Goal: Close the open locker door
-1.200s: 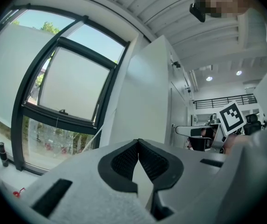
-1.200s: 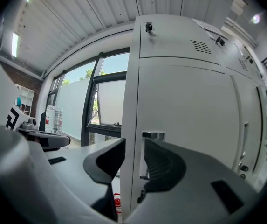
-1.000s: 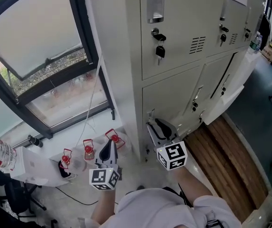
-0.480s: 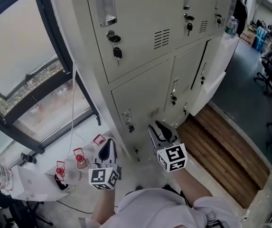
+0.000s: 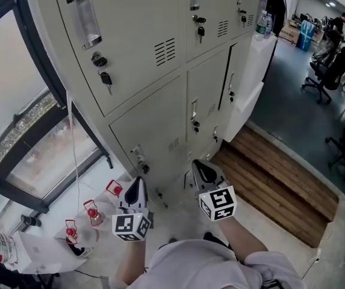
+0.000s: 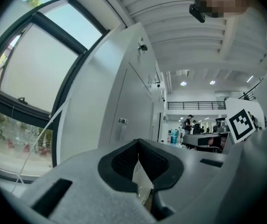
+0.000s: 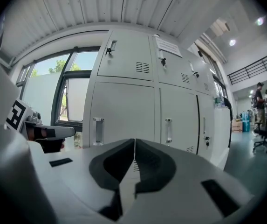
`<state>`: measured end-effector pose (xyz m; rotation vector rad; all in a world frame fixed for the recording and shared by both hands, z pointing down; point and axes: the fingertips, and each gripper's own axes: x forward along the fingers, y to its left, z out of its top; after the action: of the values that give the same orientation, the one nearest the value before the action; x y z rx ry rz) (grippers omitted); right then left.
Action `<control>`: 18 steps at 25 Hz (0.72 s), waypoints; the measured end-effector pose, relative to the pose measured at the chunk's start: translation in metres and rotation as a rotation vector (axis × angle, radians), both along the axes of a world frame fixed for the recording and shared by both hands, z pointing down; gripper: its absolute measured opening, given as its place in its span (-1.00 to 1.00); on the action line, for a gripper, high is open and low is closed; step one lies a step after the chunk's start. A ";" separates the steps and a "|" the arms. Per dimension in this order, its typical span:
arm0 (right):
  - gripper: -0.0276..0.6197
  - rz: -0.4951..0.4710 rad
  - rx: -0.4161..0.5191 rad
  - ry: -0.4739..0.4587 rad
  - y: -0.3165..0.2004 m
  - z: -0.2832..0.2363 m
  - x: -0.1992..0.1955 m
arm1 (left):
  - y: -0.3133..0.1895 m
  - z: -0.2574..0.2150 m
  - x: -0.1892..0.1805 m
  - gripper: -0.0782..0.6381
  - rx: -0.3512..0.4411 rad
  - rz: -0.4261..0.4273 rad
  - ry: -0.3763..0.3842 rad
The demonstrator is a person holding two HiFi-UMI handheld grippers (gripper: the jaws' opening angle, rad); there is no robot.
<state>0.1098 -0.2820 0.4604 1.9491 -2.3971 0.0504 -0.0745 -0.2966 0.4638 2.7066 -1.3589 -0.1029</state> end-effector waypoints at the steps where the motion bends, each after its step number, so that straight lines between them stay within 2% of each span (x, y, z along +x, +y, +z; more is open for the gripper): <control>1: -0.87 0.016 -0.003 -0.001 0.003 0.001 0.006 | 0.000 0.000 0.006 -0.76 0.001 0.012 0.000; 11: -0.88 0.186 -0.030 -0.028 0.038 0.015 0.070 | 0.004 0.000 0.059 -0.76 0.004 0.120 -0.003; 18: -0.88 0.217 -0.027 -0.007 0.048 0.016 0.080 | 0.010 0.003 0.075 -0.76 -0.001 0.151 -0.007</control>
<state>0.1894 -0.2340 0.4761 2.1905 -2.1663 0.0984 0.0007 -0.2870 0.4664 2.7992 -1.1505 -0.0794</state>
